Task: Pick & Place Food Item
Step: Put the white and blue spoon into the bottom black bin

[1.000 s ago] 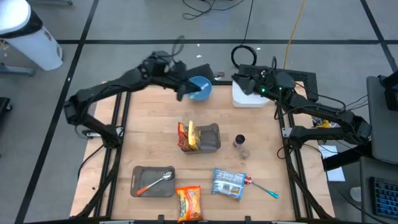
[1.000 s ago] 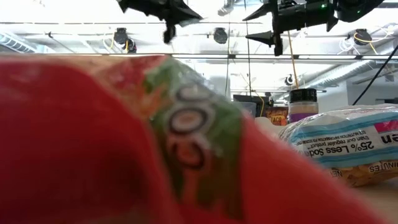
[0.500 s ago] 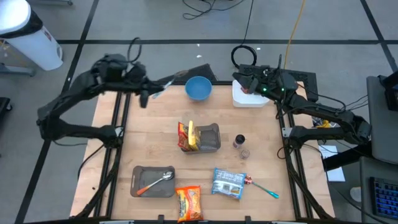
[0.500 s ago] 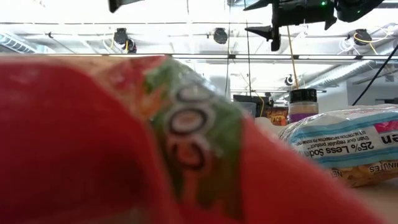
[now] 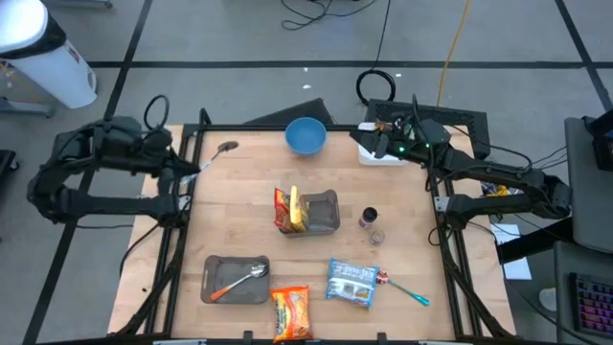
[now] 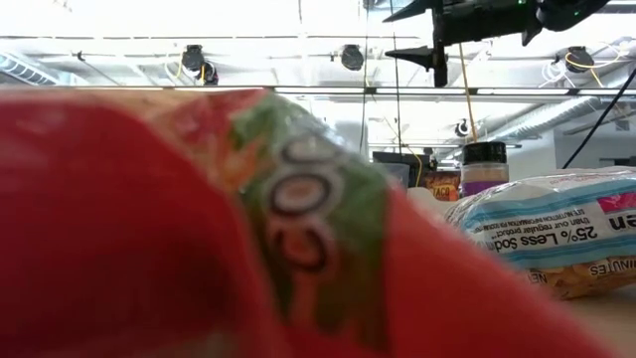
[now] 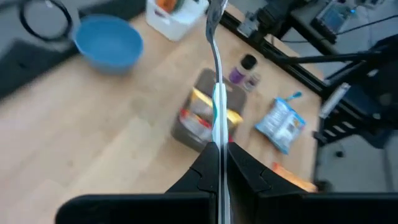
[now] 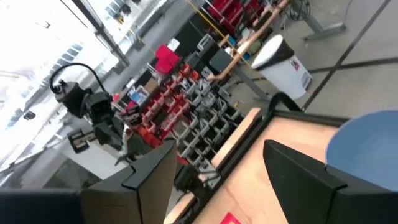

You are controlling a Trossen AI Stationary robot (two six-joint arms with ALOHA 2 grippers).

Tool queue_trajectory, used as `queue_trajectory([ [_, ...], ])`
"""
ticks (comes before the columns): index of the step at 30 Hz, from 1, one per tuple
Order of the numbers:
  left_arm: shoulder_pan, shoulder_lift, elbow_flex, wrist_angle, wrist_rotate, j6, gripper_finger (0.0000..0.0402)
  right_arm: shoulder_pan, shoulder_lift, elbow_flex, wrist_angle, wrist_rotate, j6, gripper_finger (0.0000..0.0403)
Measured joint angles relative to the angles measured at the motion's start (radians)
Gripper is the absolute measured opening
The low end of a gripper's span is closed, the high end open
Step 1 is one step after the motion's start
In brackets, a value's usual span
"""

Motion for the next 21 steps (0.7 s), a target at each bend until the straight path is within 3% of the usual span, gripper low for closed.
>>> queue_trajectory([
  [6,-0.154,0.031,0.000,-0.009,-0.054,-0.088,0.0010,0.043,0.000,0.000,-0.034,0.000,-0.024,0.0232],
  [14,-0.367,0.225,-0.001,0.031,-0.102,-0.117,0.0010,0.147,0.000,-0.001,-0.086,0.000,-0.019,0.0229],
  [21,-0.610,0.347,-0.002,0.054,-0.207,-0.305,0.0010,0.232,0.000,-0.001,-0.094,0.003,-0.019,0.0228],
])
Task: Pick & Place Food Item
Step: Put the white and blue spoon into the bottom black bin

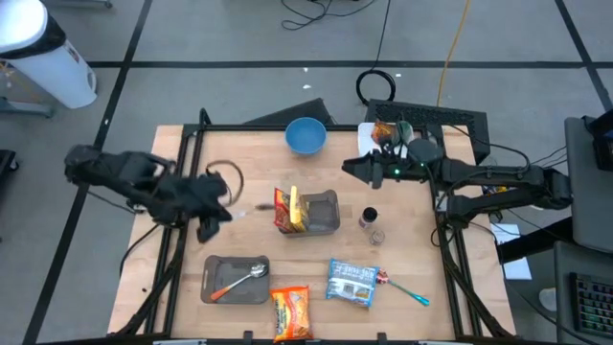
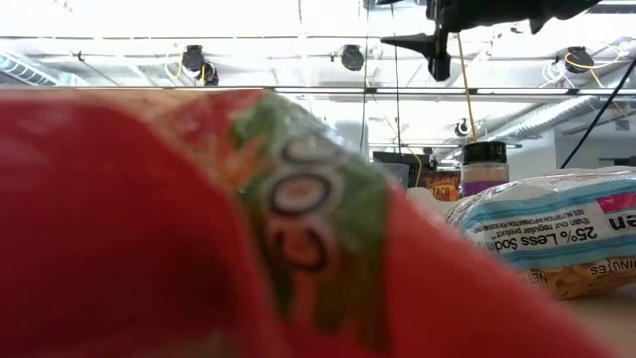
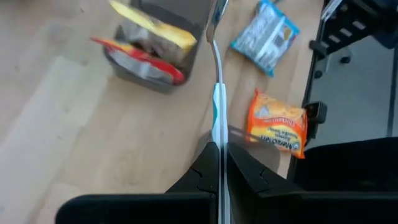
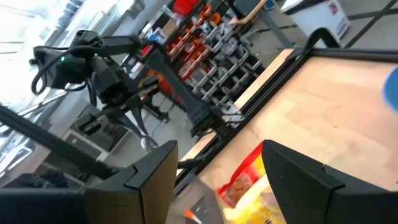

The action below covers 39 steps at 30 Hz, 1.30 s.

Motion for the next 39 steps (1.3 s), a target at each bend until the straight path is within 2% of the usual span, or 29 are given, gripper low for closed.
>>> queue_trajectory([
  [6,-0.228,0.050,0.000,0.071,-0.182,-0.226,0.0010,0.040,0.000,0.000,-0.009,0.001,-0.011,0.0223],
  [11,-0.391,0.090,0.000,0.066,-0.356,-0.419,0.0010,0.065,0.000,0.000,-0.015,0.001,-0.025,0.0223],
  [15,-0.484,0.129,0.000,0.032,-0.440,-0.547,0.0010,0.084,0.000,0.000,-0.015,0.001,-0.031,0.0223],
  [21,-0.549,0.181,-0.038,0.033,-0.457,-0.681,0.0010,0.112,0.000,-0.010,-0.022,0.001,-0.052,0.0219],
  [28,-0.613,0.185,-0.202,0.169,-0.456,-0.836,0.0010,0.143,0.000,-0.089,0.035,0.006,-0.018,0.0220],
  [39,-0.661,0.177,-0.480,0.518,-0.446,-0.915,0.0010,0.231,0.000,-0.328,0.448,0.222,0.119,0.0221],
])
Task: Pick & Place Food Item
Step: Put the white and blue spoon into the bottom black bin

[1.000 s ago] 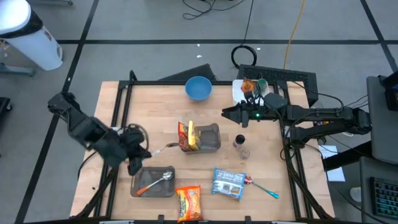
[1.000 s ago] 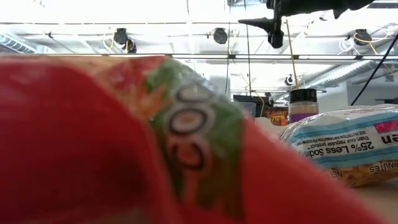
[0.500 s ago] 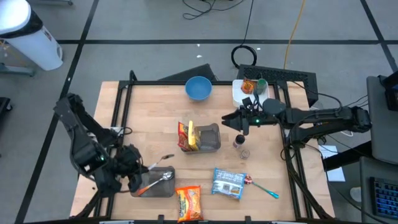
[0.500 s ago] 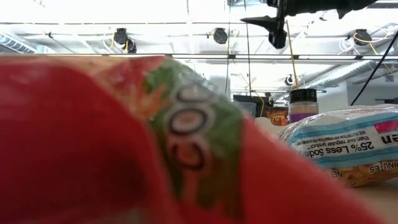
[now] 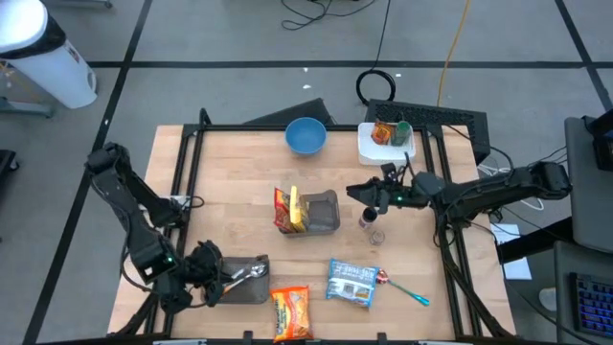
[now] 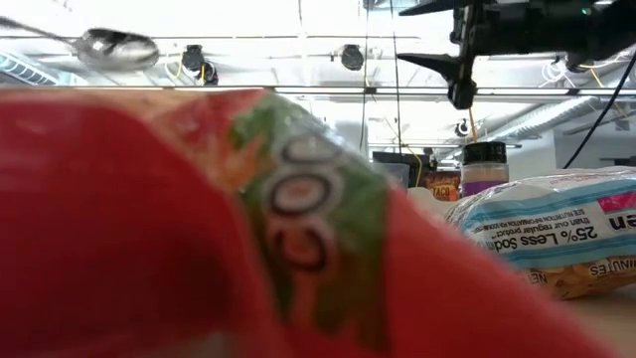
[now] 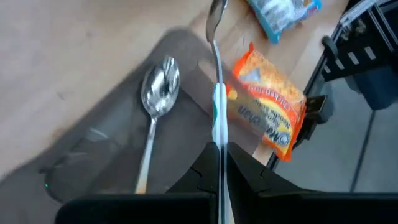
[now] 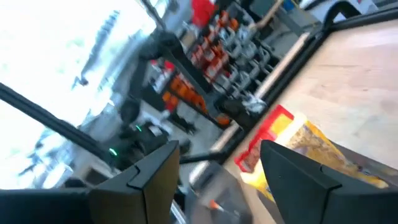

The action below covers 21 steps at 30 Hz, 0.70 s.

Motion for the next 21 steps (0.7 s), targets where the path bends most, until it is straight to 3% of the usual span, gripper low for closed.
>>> queue_trajectory([
  [6,-0.006,-0.001,-0.139,0.155,0.036,-0.020,0.0010,0.009,-0.001,-0.069,0.131,0.018,0.058,0.0218],
  [14,-0.013,-0.001,-0.304,0.400,0.101,-0.038,0.0010,0.008,-0.001,-0.070,0.132,0.094,0.062,0.0217],
  [21,-0.012,-0.002,-0.406,0.551,0.106,-0.054,0.0011,0.008,-0.001,-0.070,0.130,0.096,0.064,0.0213],
])
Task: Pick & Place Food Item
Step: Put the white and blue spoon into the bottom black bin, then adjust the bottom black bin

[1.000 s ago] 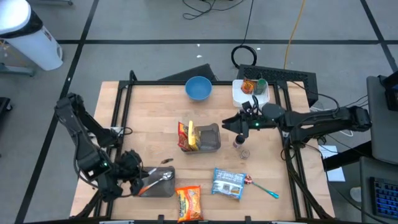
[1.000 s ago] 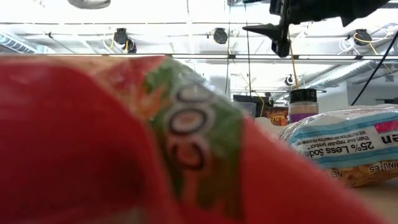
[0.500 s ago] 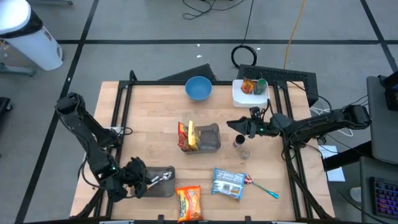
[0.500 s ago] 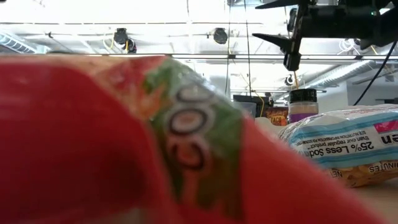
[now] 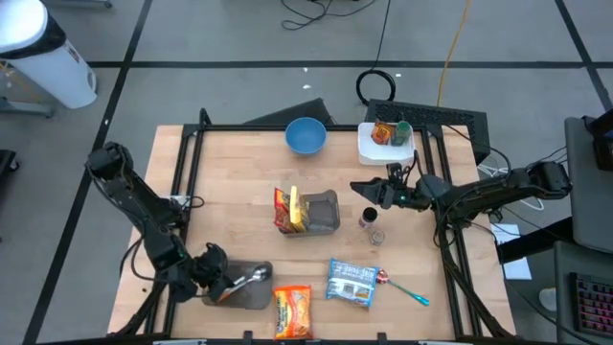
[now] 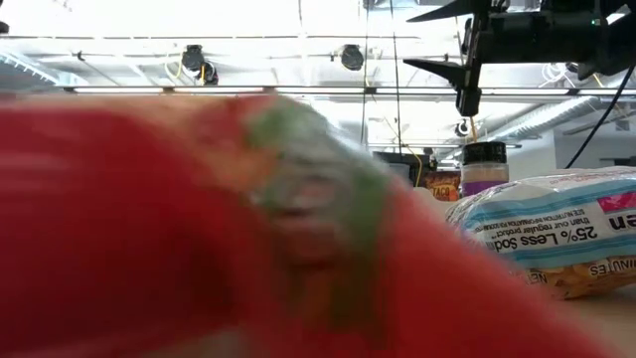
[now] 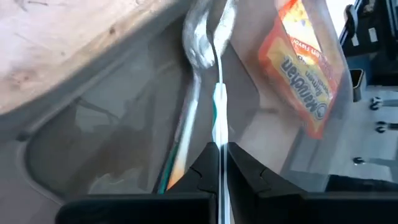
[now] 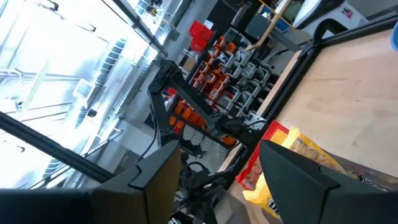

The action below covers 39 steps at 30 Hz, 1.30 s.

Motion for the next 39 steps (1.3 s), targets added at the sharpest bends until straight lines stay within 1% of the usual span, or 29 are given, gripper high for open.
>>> queue_trajectory([
  [3,0.000,-0.002,-0.025,0.048,0.002,0.001,0.0014,0.000,0.000,0.000,-0.004,0.004,0.000,0.0213],
  [5,-0.001,-0.002,-0.029,0.054,0.002,0.001,0.0009,0.000,0.000,0.000,-0.014,0.024,0.000,0.0212],
  [10,0.000,-0.001,-0.031,0.060,0.007,0.030,0.0009,-0.008,0.000,0.000,-0.016,0.025,0.000,0.0212],
  [18,0.000,-0.001,-0.031,0.056,0.007,0.025,0.0055,-0.010,0.000,0.000,-0.026,0.047,-0.007,0.0212],
  [32,0.000,0.001,-0.033,0.049,0.007,0.027,0.0065,-0.010,0.000,0.000,-0.030,0.045,-0.007,0.0212],
  [39,0.043,-0.015,-0.033,0.045,0.038,0.047,0.0089,-0.010,0.000,0.000,-0.030,0.045,-0.007,0.0212],
])
